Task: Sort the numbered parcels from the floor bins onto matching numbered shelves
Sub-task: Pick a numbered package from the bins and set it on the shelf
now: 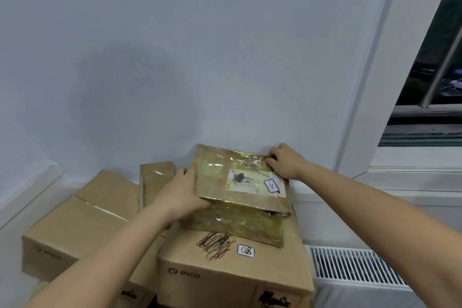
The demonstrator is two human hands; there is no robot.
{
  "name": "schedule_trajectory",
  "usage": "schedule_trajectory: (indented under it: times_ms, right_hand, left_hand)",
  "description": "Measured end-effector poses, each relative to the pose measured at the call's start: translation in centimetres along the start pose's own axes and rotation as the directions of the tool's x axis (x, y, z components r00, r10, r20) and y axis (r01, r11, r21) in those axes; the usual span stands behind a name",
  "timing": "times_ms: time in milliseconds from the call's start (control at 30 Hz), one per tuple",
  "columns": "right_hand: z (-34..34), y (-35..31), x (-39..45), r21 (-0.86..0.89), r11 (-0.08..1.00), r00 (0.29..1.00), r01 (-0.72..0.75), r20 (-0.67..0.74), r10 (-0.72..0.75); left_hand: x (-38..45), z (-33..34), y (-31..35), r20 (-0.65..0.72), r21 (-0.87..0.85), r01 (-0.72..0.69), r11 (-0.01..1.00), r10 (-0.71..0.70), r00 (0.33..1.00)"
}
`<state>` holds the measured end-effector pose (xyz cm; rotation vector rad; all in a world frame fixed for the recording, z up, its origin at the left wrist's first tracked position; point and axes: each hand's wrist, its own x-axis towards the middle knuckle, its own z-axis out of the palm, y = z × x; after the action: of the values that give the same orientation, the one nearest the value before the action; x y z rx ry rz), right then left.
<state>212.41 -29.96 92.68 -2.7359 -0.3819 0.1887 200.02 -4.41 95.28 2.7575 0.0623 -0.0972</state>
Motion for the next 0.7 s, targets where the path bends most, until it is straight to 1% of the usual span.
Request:
schedule_trajectory:
  times_ms: [100,267,367,433,500,600,700]
  right_hand:
    - [-0.4,0.6,-0.7,0.004,1.000,0.999,0.024,-0.035,-0.024]
    - [-1.3,0.7,-4.0,-0.080,0.992,0.990,0.101,-0.095,-0.109]
    - [-1.7,0.6,-7.0,-0.101,0.988,0.978,0.118,-0.158,-0.133]
    - [-2.0,0.5,-9.0,-0.134,0.982,0.967,0.135,-0.196,-0.160]
    - [-2.2,0.2,-11.0,-0.160,0.974,0.955,0.160,-0.226,-0.194]
    - [-2.0,-0.2,-13.8,-0.175,0.968,0.942,0.180,-0.254,-0.221]
    - [-1.1,-0.8,-16.0,-0.124,0.980,0.934,0.158,-0.304,-0.189]
  left_hand:
    - [0.0,-0.6,0.0,-0.011,0.007,-0.023,1.000,0.023,1.000]
    - [-0.6,-2.4,-0.1,0.012,0.088,-0.054,0.995,0.053,0.999]
    - [-1.0,-3.5,0.3,0.024,0.212,-0.090,0.973,0.087,0.996]
    - [-1.3,-4.2,0.9,0.023,0.315,-0.127,0.941,0.126,0.992]
    - [-1.6,-4.9,1.5,0.016,0.370,-0.162,0.915,0.169,0.986]
    - [-1.8,-6.0,1.9,-0.006,0.419,-0.205,0.885,0.229,0.973]
    - [-2.0,-7.1,2.0,-0.065,0.398,-0.253,0.882,0.302,0.951]
